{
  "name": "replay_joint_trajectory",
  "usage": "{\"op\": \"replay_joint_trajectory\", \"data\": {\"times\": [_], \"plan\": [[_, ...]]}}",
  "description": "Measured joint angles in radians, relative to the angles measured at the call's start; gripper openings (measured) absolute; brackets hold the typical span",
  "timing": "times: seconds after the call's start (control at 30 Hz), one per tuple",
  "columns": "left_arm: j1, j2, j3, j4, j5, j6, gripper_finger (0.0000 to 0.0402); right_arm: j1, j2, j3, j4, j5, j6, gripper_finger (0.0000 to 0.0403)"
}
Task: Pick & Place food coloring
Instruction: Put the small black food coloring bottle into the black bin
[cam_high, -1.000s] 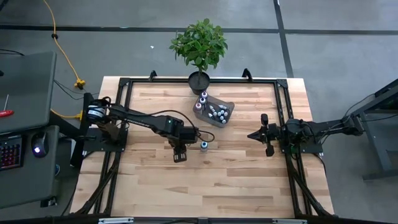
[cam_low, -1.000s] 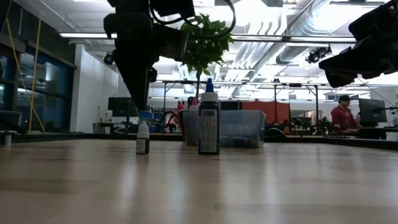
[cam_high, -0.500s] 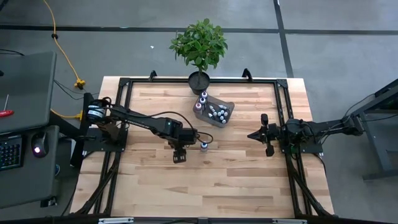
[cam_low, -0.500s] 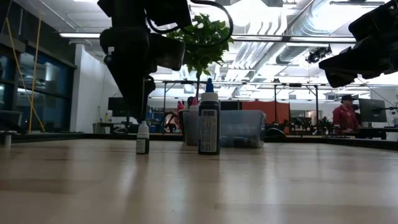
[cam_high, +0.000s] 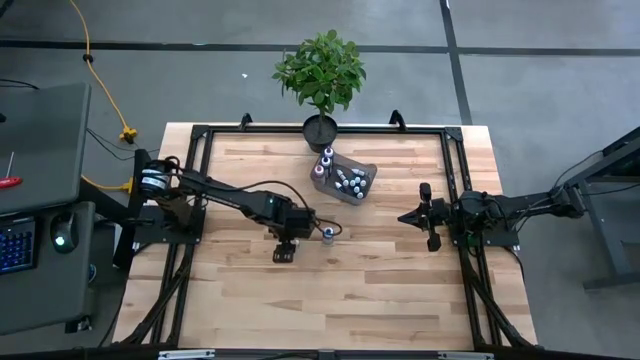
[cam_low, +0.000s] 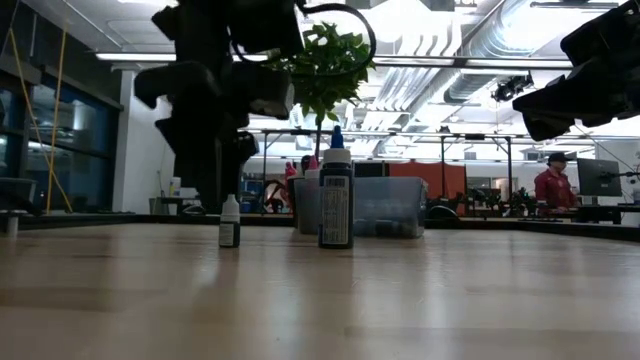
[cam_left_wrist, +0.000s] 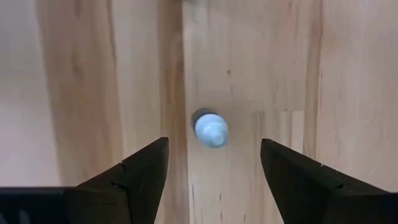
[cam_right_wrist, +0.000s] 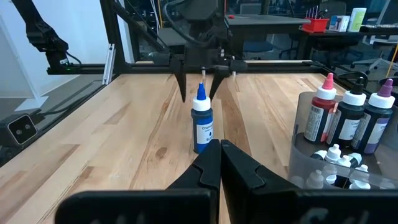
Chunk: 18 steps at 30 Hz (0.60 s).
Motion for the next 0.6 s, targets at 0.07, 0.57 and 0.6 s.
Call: {"op": "replay_joint_trajectory", "data": {"times": [0.07,0.57,0.6], "plan": [[-0.003,0.0,-0.016,0.028,0.001,0.019,0.025,0.0,0.0,0.0,0.0,0.0,0.0,0.0003],[-0.005,0.0,-0.019,0.046,-0.026,0.116,0.0222,0.0,0.0,0.0,0.0,0.0,0.0,0.0002],[-0.005,0.0,-0.019,0.046,-0.026,0.116,0.0215,0.0,0.0,0.0,0.0,0.0,0.0,0.0002]]}}
